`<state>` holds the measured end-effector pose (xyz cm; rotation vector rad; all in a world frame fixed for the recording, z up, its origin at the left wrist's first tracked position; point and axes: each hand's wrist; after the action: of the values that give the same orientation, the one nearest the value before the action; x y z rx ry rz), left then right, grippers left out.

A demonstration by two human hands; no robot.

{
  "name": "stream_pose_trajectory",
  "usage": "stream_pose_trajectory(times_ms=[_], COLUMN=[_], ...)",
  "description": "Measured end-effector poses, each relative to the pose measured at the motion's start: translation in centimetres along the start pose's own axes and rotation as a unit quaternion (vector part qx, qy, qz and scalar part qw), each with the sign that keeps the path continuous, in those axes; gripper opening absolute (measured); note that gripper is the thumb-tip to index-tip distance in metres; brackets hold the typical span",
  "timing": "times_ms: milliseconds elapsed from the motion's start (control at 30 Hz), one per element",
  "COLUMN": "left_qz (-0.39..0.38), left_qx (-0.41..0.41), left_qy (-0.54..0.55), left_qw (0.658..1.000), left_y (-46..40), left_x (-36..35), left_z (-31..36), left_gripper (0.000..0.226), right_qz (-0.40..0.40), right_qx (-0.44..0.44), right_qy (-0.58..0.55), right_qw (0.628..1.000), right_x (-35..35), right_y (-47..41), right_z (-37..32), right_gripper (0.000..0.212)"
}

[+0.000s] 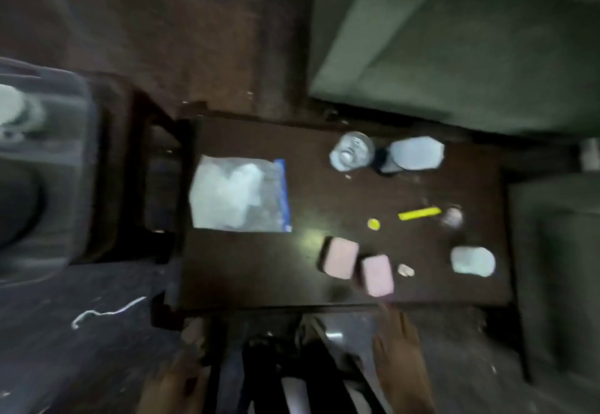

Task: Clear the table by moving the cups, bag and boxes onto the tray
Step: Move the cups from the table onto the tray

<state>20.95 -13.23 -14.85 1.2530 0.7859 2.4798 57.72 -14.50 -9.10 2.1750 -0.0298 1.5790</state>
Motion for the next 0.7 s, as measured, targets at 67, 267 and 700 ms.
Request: stream_pose_trajectory(times_ms=[67,267,700], left_qz=[-0.027,-0.095,-0.205], left_qx=[-0.024,-0.17,-0.289], left_qy=[-0.013,0.001,-0.108], left_qw=[0.999,0.981,0.929], left_y=[0.5,-3.4,-13.1], left_x=[-2.6,-12.4,-28.3], left_z=[7.8,27.6,48.3], left_gripper=[0.033,0.025,0.086], right_qz=[-0.037,0.011,0.019], right_qx=[-0.094,-0.226,-0.128], right_qy=[-0.008,-0.026,-0.149], right_qw=[0.995,0.974,0.98], right_x=[1.5,5.0,5.1], right_y=[0.6,-0.7,-17.3], right_z=[5.4,19.8,31.7], right_gripper=[0.054,0.052,0.082])
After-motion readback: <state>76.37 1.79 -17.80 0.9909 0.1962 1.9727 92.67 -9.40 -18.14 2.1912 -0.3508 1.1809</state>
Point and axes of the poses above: each hand's wrist, its own y-axis away from the middle knuckle, its own x-axis out of the back of the hand, z = x × y, and after that the axes turned 5 degrees about x, right-handed
